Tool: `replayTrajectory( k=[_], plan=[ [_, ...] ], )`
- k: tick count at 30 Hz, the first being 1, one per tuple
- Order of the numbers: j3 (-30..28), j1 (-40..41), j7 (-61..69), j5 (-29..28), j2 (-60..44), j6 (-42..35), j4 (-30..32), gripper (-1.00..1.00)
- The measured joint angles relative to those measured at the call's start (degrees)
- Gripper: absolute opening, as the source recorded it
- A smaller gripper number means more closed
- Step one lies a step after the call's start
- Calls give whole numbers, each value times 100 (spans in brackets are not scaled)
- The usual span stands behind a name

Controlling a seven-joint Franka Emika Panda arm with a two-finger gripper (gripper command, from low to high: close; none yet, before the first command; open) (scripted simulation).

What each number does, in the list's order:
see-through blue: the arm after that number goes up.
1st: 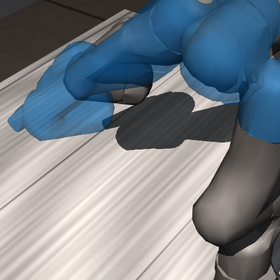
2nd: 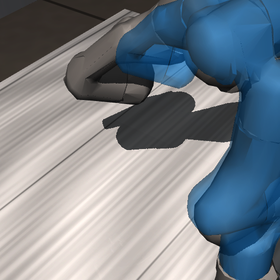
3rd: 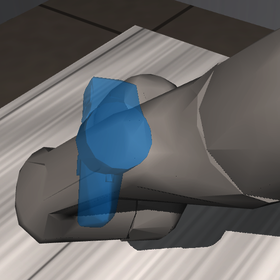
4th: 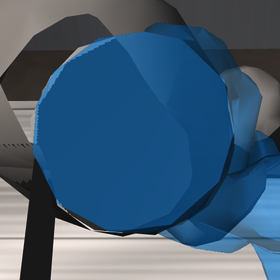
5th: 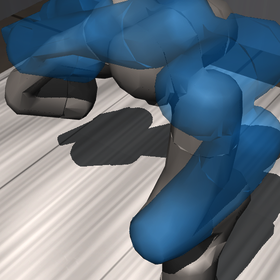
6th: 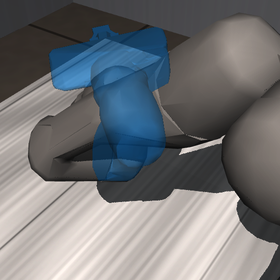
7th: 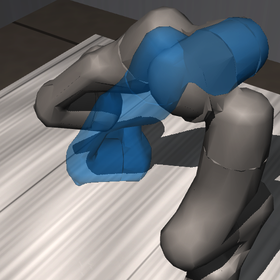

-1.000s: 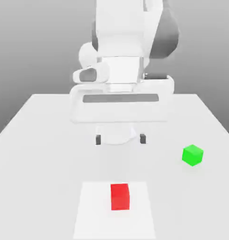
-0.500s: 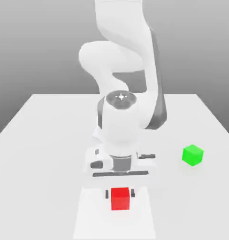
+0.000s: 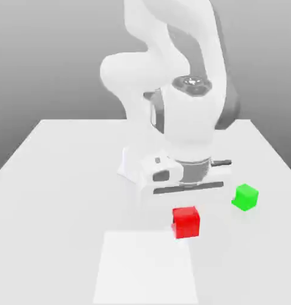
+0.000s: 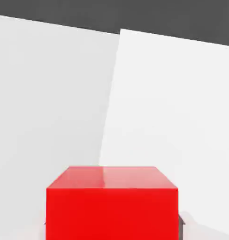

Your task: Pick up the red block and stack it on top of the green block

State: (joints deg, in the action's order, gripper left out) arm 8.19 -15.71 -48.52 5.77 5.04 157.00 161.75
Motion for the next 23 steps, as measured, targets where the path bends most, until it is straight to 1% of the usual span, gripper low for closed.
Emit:
replayTrajectory(
  k=[9, 11, 15, 19, 21, 23],
  plan=[
    [1541, -1956, -943, 875, 1059, -422, 600, -100],
    [1784, -1934, -1218, 661, 975, -314, 647, -100],
    [2090, -1485, -1826, -164, 492, 89, 648, -100],
    [2215, -1148, -2374, -954, -24, 520, 629, -100],
    [2207, -1072, -2556, -1216, -261, 741, 621, -100],
    [2187, -1026, -2606, -1289, -471, 974, 620, -100]
  ],
)
